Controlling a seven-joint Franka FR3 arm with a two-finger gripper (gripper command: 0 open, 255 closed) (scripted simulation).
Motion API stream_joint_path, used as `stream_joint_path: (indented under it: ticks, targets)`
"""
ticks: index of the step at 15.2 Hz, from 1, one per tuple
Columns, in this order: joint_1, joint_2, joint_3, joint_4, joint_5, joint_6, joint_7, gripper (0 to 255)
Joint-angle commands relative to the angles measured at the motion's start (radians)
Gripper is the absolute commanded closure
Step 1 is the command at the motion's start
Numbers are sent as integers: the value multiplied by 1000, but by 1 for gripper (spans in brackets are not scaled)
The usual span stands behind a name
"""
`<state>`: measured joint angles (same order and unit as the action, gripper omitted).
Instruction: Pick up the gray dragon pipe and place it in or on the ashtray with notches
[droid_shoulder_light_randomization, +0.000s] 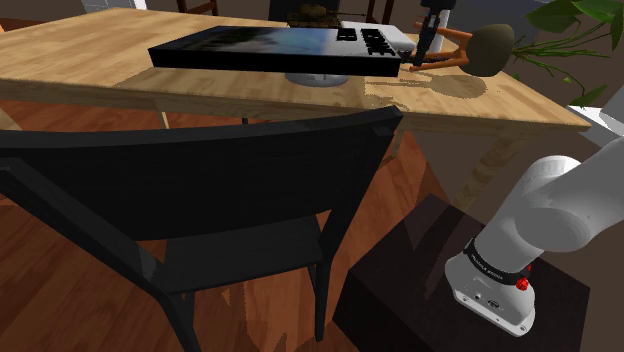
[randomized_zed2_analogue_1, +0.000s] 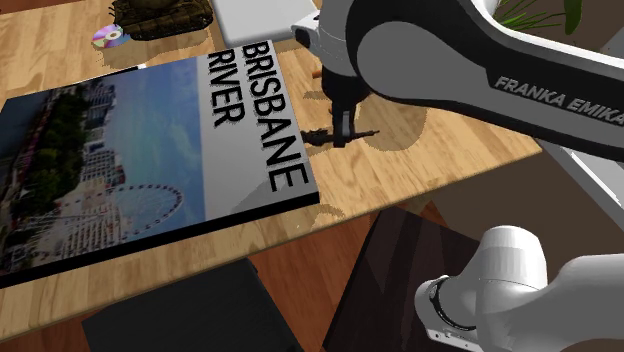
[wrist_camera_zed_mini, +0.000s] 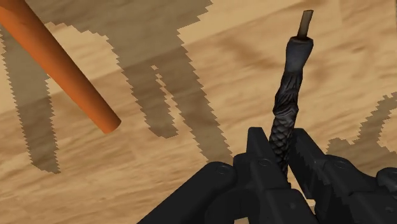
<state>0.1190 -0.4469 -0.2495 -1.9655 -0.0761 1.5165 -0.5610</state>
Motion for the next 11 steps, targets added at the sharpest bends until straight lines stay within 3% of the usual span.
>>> stream_joint_path:
  ticks: [1,6,11]
  targets:
    - [1,11,0,37,2,-26,-2,255]
    - [4,32,0,113,7,-82,-4,255]
    - [41,167,38,225,50,-62,64,255]
